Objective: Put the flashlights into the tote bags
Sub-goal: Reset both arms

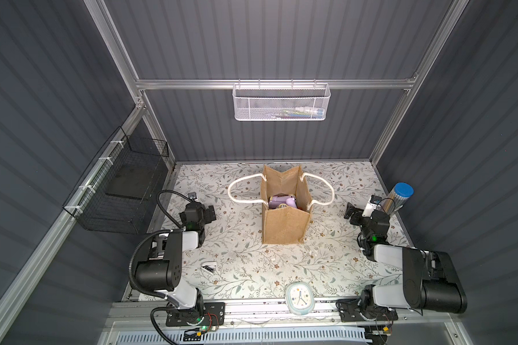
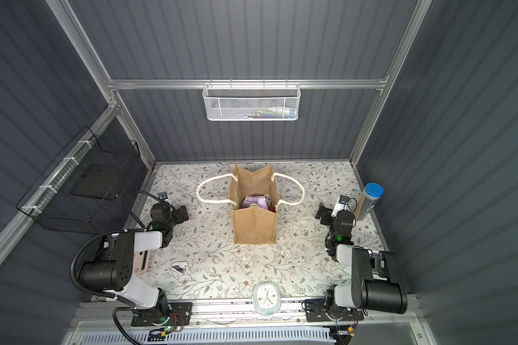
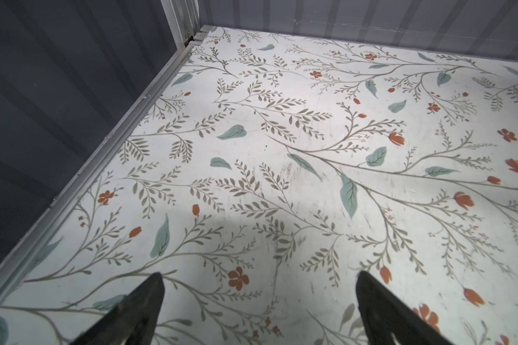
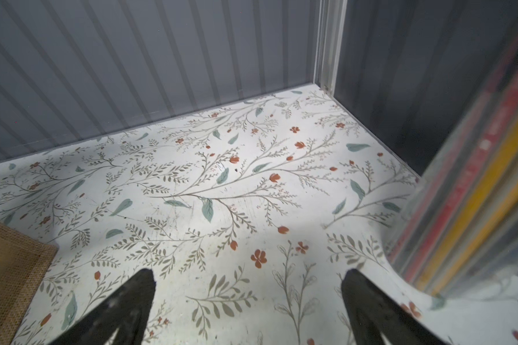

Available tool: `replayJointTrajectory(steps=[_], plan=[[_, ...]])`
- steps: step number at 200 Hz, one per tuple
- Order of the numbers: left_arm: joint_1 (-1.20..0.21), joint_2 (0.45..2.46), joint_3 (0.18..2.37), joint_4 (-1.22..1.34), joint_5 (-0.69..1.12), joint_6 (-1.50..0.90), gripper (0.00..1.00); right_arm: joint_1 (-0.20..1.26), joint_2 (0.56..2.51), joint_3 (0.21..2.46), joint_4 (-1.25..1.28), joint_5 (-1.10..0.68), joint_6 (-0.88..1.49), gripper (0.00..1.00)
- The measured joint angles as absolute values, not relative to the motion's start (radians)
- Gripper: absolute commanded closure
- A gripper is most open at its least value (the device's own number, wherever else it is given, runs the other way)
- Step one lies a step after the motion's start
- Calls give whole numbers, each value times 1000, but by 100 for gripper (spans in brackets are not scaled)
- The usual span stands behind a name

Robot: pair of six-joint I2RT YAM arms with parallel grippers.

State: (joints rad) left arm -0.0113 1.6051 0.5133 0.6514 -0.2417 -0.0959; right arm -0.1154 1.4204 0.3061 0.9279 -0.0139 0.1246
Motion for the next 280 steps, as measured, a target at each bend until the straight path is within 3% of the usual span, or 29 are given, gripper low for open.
replayJointTrajectory(steps=[45,68,94,280], plan=[[-25,1655,464,816,-212,-68,0,-104,1453,273,1012,-107,76,1],[-97,1695,400,943,-258,-24,0,-104,1453,280,1017,-170,51,1],[-145,1713,407,945,-279,6,0,-103,1453,294,1013,-192,43,1],[-96,1713,453,916,-296,4,0,-103,1453,302,994,-191,43,1]])
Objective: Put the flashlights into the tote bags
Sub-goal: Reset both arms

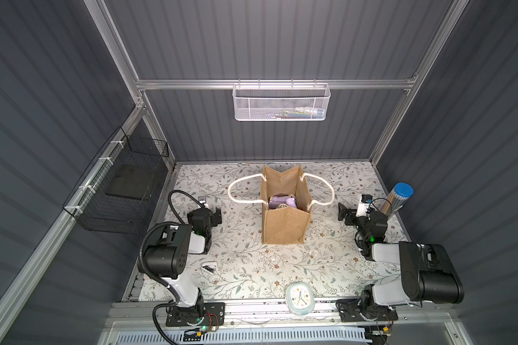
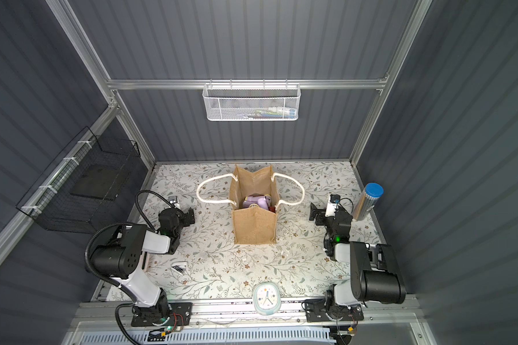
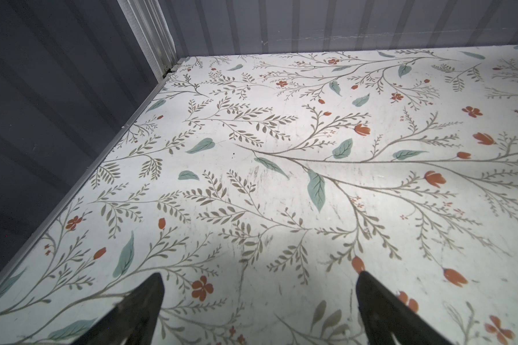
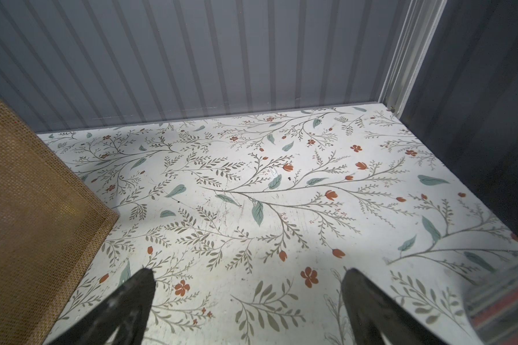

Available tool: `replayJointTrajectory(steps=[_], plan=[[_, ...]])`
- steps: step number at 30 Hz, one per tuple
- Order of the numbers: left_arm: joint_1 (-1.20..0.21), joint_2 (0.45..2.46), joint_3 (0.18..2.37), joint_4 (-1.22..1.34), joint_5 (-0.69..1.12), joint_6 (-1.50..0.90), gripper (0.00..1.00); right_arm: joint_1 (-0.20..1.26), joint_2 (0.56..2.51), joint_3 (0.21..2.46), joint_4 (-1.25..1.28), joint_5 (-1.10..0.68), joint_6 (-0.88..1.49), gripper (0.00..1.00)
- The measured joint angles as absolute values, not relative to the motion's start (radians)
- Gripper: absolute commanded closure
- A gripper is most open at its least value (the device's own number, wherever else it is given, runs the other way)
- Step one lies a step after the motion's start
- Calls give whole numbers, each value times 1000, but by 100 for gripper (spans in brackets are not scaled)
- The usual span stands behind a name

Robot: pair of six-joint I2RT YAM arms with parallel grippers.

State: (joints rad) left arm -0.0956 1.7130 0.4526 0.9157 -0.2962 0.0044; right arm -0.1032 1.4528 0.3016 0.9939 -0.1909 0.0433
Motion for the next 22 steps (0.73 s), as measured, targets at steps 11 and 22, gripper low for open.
replayJointTrajectory(steps=[11,22], plan=[[-96,1713,453,913,-296,4,0,-103,1453,302,994,-191,43,1],[-96,1713,453,913,-296,4,0,-103,1453,301,1002,-239,22,1]])
